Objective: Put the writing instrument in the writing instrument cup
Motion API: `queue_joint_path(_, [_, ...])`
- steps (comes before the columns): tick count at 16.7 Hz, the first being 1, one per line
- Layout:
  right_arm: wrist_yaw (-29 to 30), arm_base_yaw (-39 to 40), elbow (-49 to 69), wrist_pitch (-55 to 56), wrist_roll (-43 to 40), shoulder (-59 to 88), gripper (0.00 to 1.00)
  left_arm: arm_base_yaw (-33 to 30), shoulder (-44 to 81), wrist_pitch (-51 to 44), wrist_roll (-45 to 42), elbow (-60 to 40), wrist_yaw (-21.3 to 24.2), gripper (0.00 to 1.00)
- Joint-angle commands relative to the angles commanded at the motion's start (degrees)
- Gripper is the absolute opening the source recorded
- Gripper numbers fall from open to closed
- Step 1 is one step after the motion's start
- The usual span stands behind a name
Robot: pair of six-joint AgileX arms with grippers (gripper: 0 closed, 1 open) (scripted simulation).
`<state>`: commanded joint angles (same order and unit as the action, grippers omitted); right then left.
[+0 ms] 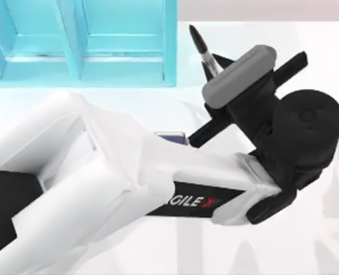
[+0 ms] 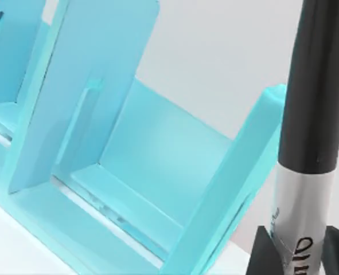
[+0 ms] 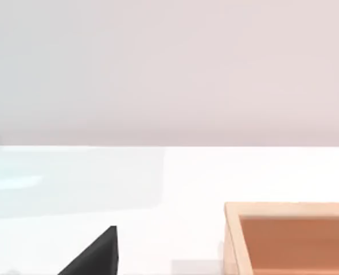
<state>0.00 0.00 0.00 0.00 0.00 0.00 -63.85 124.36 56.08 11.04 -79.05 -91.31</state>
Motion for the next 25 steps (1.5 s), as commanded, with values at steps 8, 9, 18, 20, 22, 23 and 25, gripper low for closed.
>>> queue_joint_path(8, [0.0,0.0,0.0,0.0,0.0,0.0,1.00,-0.4,-7.8,-18.1,0.1,8.4,-2.3,0.00])
queue_joint_path(9, [0.0,0.0,0.0,0.0,0.0,0.0,1.00,-0.3,-9.0,-20.0,0.2,9.4,-2.6,0.00])
queue_joint_path(18, [0.0,0.0,0.0,0.0,0.0,0.0,1.00,-0.2,-10.5,-22.0,0.4,10.5,-3.0,0.23])
queue_joint_path(20, [0.0,0.0,0.0,0.0,0.0,0.0,1.00,-0.2,-10.5,-22.0,0.4,10.5,-3.0,0.38])
queue_joint_path(22, [0.0,0.0,0.0,0.0,0.0,0.0,1.00,-0.2,-10.5,-22.0,0.4,10.5,-3.0,0.53])
queue_joint_path(23, [0.0,0.0,0.0,0.0,0.0,0.0,1.00,-0.2,-10.5,-22.0,0.4,10.5,-3.0,0.60])
queue_joint_path(25, [0.0,0.0,0.0,0.0,0.0,0.0,1.00,-0.2,-10.5,-22.0,0.4,10.5,-3.0,0.75])
